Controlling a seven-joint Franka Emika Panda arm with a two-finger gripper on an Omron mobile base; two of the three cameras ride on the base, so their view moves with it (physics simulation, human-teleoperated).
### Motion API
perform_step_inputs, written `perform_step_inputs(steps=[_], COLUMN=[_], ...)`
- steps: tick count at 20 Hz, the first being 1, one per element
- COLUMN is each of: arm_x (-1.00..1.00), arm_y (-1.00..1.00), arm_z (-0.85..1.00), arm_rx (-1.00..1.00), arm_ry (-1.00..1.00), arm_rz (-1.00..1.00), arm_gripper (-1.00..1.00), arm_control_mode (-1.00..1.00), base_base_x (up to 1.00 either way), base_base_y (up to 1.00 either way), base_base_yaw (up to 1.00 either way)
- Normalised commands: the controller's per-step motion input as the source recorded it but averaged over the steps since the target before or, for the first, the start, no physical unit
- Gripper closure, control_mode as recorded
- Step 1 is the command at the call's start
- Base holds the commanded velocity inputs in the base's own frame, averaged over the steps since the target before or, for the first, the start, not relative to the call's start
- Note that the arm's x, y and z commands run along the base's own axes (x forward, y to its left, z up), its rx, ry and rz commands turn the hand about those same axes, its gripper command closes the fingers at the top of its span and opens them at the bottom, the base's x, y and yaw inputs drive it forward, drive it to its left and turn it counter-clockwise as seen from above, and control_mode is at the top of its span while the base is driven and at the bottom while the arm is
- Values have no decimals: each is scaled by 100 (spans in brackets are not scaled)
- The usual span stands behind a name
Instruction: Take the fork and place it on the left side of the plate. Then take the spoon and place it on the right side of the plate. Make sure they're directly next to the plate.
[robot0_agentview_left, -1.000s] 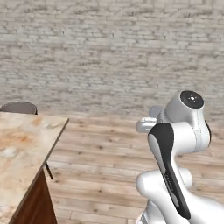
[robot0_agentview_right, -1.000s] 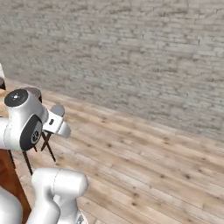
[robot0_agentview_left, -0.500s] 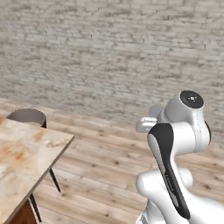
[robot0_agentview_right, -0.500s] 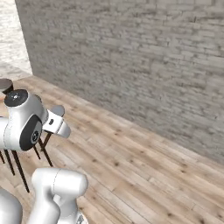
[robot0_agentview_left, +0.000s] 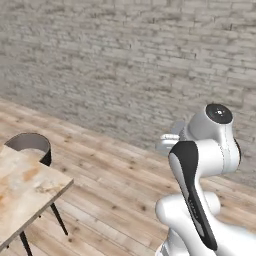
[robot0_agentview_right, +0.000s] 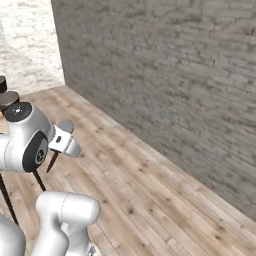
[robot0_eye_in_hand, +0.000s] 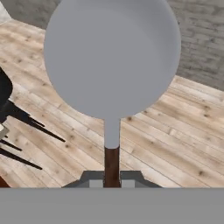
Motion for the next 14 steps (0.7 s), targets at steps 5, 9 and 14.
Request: perform_step_inputs(steps=[5,9,14], arm_x=[0,0,0], arm_y=[0,0,0], arm_z=[0,0,0], arm_rx=[0,0,0], arm_ry=[0,0,0], arm_rz=[0,0,0], arm_gripper=[100,100,100], arm_control_mode=[100,100,100], base_base_x=[82,82,85], base_base_y=[-46,-44,-39], base_base_yaw=[37,38,39])
